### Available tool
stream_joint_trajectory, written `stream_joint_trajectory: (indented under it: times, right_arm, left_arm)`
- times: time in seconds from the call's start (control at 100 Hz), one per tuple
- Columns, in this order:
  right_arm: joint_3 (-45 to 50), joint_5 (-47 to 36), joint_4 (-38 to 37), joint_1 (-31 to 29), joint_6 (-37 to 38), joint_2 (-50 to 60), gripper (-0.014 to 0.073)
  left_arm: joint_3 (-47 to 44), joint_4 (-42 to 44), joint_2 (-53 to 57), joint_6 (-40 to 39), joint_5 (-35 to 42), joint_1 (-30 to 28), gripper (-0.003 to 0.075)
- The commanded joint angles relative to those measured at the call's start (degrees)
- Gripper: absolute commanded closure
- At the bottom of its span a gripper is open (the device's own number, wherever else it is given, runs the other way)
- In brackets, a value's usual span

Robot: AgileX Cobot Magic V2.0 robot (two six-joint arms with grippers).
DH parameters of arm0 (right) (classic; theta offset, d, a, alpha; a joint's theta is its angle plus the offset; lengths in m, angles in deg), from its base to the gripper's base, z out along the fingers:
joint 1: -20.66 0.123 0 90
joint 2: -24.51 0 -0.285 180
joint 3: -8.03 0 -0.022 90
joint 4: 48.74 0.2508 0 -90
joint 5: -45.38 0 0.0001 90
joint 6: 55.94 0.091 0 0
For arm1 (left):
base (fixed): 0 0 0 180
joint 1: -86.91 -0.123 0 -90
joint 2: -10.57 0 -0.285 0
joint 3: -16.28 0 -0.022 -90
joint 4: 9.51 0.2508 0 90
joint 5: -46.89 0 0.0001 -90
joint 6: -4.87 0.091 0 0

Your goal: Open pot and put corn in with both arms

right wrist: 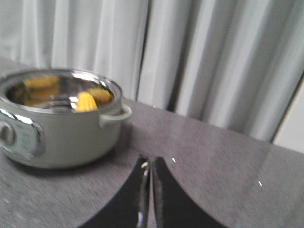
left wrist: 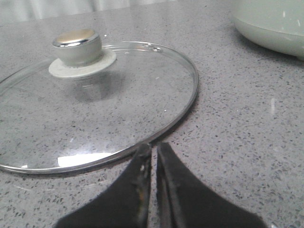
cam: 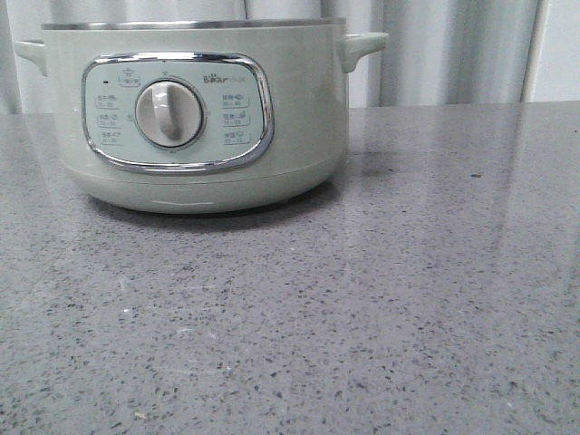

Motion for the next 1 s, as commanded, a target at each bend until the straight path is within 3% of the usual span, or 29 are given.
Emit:
stream_joint_trajectory:
  times: [0.0,0.11,0.33,0.4,0.48,0.56,0.75,0.99]
  right_arm:
    - [3.51,-5.52,-3.05,-2.50,1.23,-0.68,0.0638]
    - [12.39,-10.82,-3.05,-8.15,5.94,-0.68,0.0638]
    - [32.17,-37.68,3.31,-18.73,6.05,1.75,0.0639]
    - [36.93,-41.93,3.98,-20.89,6.05,4.05,0.0639]
    - [39.73,-40.31,3.98,-22.46,6.05,7.09,0.0639]
    - [39.51,-29.76,3.98,-23.40,6.05,11.29,0.0639]
    - [39.51,-16.10,3.98,-23.52,6.05,13.08,0.0639]
    - [39.51,-16.69,3.88,-23.52,6.05,13.08,0.0639]
  left_arm:
    - [-0.43,0.02,1.92,-0.65,2.02,0.42,0.0741]
    - [-0.43,0.02,1.92,-0.65,2.02,0.42,0.0741]
    - [-0.43,0.02,1.92,-0.65,2.02,0.42,0.0741]
    - [-0.43,0.02,1.92,-0.65,2.02,0.42,0.0741]
    - [-0.43,0.02,1.92,-0.65,2.02,0.42,0.0741]
    - [-0.43,0.02,1.92,-0.65,2.02,0.42,0.0741]
    - [-0.43,0.02,1.92,-0.65,2.13,0.42,0.0741]
    - [-0.43,0.02,1.92,-0.65,2.13,0.42,0.0741]
